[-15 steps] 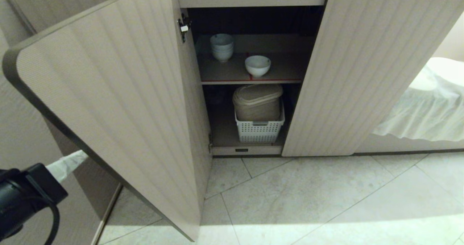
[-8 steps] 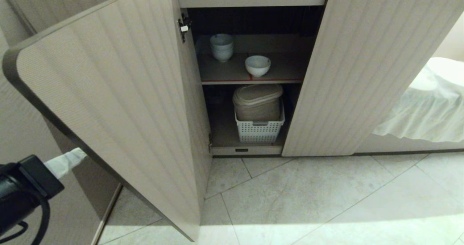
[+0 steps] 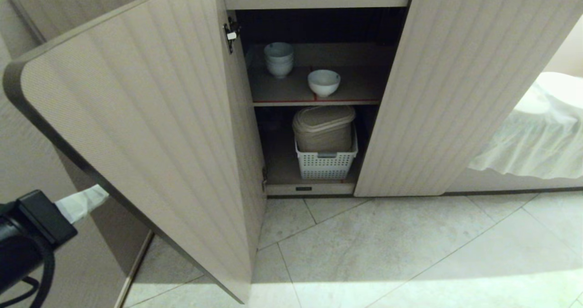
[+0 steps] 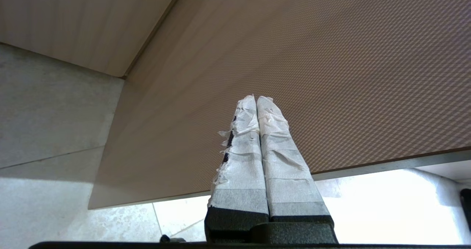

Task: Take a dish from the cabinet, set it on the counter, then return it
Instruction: Close the cabinet door

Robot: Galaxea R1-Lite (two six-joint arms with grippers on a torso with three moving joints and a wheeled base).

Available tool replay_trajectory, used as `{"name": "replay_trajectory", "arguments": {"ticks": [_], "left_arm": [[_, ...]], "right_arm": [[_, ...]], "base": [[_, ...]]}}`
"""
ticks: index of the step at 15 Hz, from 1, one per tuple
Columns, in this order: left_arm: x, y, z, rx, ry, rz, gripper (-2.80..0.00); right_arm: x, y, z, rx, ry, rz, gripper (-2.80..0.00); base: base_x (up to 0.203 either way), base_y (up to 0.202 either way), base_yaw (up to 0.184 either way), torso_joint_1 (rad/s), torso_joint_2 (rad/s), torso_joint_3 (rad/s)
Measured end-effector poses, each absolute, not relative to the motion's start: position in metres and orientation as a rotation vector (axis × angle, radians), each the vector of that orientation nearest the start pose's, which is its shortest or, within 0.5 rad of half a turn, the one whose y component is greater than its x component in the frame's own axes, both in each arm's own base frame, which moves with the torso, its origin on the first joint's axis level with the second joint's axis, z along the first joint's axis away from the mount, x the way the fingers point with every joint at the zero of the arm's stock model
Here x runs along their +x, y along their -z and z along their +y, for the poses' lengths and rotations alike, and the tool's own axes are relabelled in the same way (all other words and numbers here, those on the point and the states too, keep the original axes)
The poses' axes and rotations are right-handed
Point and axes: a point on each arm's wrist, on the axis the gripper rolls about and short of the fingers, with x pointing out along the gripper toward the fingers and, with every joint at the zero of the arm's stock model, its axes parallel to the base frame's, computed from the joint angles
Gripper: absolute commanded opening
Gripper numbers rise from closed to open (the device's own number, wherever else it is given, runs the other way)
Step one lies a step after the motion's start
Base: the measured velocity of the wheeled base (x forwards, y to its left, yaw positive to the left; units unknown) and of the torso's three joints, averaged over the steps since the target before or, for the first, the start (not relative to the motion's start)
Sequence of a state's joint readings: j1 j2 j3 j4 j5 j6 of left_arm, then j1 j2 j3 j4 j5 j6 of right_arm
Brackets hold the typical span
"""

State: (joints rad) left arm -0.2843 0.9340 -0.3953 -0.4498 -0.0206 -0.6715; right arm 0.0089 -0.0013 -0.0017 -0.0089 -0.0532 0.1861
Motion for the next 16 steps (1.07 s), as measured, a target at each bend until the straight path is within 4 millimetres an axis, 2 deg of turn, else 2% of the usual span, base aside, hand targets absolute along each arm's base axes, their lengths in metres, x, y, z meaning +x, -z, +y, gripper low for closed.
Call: {"name": "replay_trajectory", "arguments": {"ticks": [16], "left_arm": [[0.1112, -0.2098, -0.0353, -0.746, 0.34, 0.212, -2.8]], "right_arm": [[-0.0231, -0.0768, -0.0014, 0.186, 0.043, -0.016, -2.8]], "base": [[0.0, 0.0, 0.0, 0.0, 0.0, 0.0]]}}
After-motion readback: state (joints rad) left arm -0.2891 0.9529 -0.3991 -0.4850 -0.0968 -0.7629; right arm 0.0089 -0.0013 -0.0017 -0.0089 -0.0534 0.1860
